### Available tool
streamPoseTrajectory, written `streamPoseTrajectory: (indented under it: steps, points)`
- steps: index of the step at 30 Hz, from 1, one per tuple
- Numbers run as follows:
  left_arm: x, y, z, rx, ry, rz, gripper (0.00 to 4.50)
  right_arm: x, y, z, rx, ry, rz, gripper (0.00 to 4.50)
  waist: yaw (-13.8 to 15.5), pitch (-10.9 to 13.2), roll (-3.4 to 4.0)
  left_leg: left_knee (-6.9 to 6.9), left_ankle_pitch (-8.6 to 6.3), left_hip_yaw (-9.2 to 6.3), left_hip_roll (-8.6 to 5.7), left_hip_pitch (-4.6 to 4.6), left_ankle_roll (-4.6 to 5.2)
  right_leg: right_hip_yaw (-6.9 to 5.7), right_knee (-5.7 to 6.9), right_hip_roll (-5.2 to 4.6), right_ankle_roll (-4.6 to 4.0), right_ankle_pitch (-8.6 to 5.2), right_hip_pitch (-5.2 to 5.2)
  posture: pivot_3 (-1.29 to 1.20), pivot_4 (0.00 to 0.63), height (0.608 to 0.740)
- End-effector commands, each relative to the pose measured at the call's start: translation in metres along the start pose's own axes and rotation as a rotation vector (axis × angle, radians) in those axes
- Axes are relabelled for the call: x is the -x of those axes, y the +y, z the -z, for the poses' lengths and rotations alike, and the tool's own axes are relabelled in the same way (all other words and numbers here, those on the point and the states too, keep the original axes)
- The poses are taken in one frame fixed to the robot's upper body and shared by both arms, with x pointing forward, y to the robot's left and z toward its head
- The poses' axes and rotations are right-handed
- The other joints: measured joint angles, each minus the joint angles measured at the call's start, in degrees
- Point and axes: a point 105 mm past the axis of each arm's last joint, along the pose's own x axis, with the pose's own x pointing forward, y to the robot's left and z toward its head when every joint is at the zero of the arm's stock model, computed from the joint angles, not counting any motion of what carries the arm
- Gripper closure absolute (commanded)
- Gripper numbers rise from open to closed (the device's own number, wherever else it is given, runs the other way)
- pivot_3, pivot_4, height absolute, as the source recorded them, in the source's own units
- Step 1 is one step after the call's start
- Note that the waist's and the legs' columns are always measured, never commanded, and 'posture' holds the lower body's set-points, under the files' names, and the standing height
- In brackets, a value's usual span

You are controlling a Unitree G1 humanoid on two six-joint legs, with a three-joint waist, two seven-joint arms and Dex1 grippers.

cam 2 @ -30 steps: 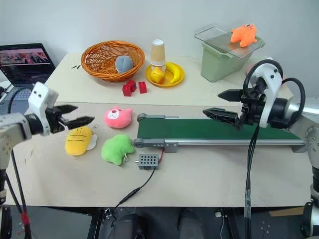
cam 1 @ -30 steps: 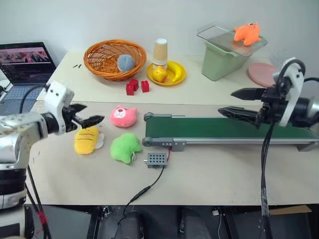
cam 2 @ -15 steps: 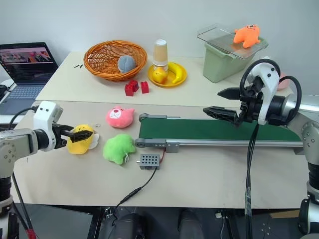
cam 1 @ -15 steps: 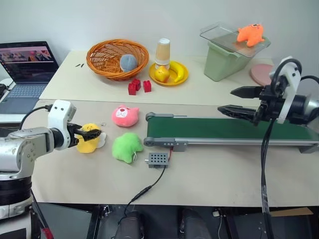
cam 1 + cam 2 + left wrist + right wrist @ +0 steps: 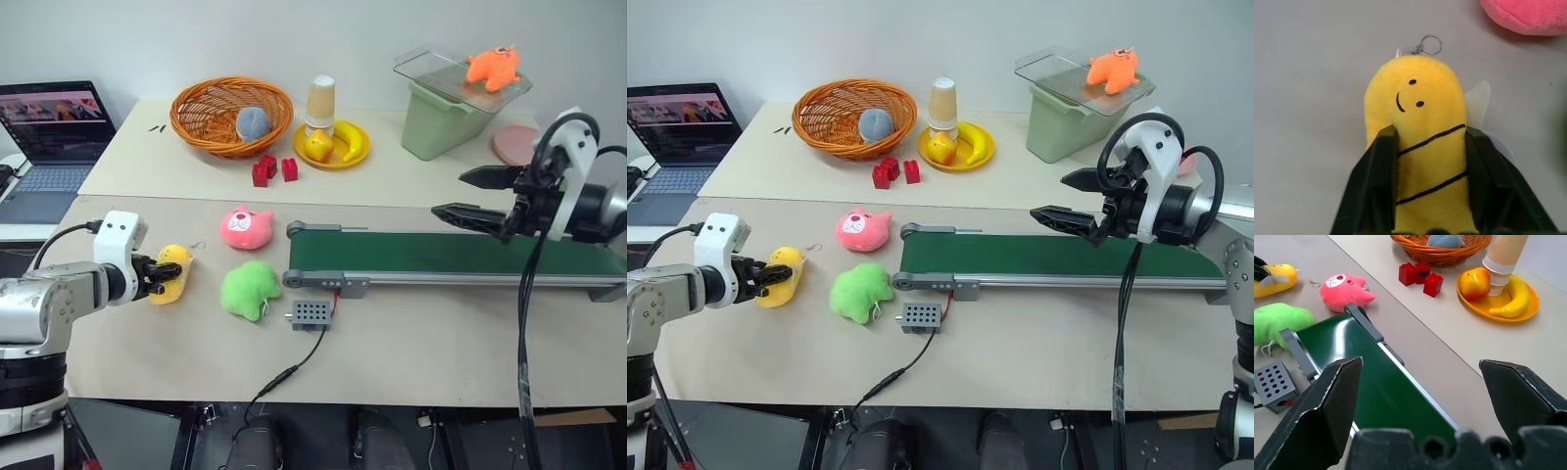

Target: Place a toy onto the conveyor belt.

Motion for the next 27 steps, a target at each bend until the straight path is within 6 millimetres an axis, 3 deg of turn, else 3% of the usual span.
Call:
streamPoseTrajectory:
  steps: [1, 7, 11, 14, 19, 24, 27]
  points:
    - [0.004, 0.008, -0.012, -0.096, -0.019, -0.050, 3.20, 0.011, -0.005, -0.017, 0.062, -0.051, 0.047, 0.00, -0.02, 0.00, 0.00, 0.00, 0.00, 0.00, 0.00, 0.00, 0.00, 0.00, 0.00, 0.00, 0.00, 0.00, 0.00, 0.00, 0.150, 0.739]
    - [0.025, 0.027, -0.056, -0.210, -0.098, -0.130, 3.20, 0.012, -0.006, -0.014, 0.057, -0.047, 0.053, 0.00, 0.01, 0.02, -0.03, -0.01, 0.00, 0.01, 0.00, -0.07, -0.01, 0.00, 0.10, 0.00, -0.06, -0.04, -0.14, 0.00, 0.150, 0.739]
    - [0.037, 0.022, -0.095, -0.276, -0.185, -0.117, 3.20, 0.012, -0.006, -0.013, 0.055, -0.049, 0.058, 0.00, 0.15, 0.01, -0.03, 0.01, 0.04, 0.03, -0.02, -0.39, -0.06, 0.01, 0.13, 0.00, -0.06, -0.03, -0.47, 0.00, 0.150, 0.739]
    - [0.039, -0.009, -0.123, -0.370, -0.263, 0.023, 3.20, 0.013, -0.006, -0.013, 0.053, -0.053, 0.065, 0.00, 0.32, 0.02, -0.04, 0.07, 0.06, 0.04, -0.04, -0.60, -0.09, -0.03, 0.16, 0.00, -0.05, -0.03, -0.63, 0.00, 0.150, 0.739]
    - [0.042, -0.089, -0.156, -0.536, -0.383, 0.368, 3.20, 0.019, -0.004, -0.012, 0.052, -0.057, 0.089, 0.00, 0.56, 0.02, -0.04, 0.17, 0.06, 0.05, -0.07, -0.69, -0.09, -0.03, 0.16, 0.00, -0.04, -0.02, -0.67, 0.00, 0.150, 0.739]
    - [0.046, -0.142, -0.163, -0.692, -0.396, 0.637, 3.20, 0.023, -0.001, -0.011, 0.051, -0.064, 0.109, 0.00, 0.10, 0.02, -0.05, 0.22, 0.07, 0.04, -0.07, -0.69, -0.08, 0.00, 0.19, 0.00, -0.01, -0.01, -0.66, 0.00, 0.150, 0.739]
    - [0.040, -0.158, -0.162, -0.746, -0.381, 0.735, 3.20, 0.026, 0.002, -0.013, 0.053, -0.070, 0.121, 0.00, -0.02, 0.02, -0.04, 0.22, 0.07, 0.04, -0.07, -0.66, -0.08, 0.02, 0.20, 0.00, 0.00, -0.02, -0.66, 0.00, 0.150, 0.739]
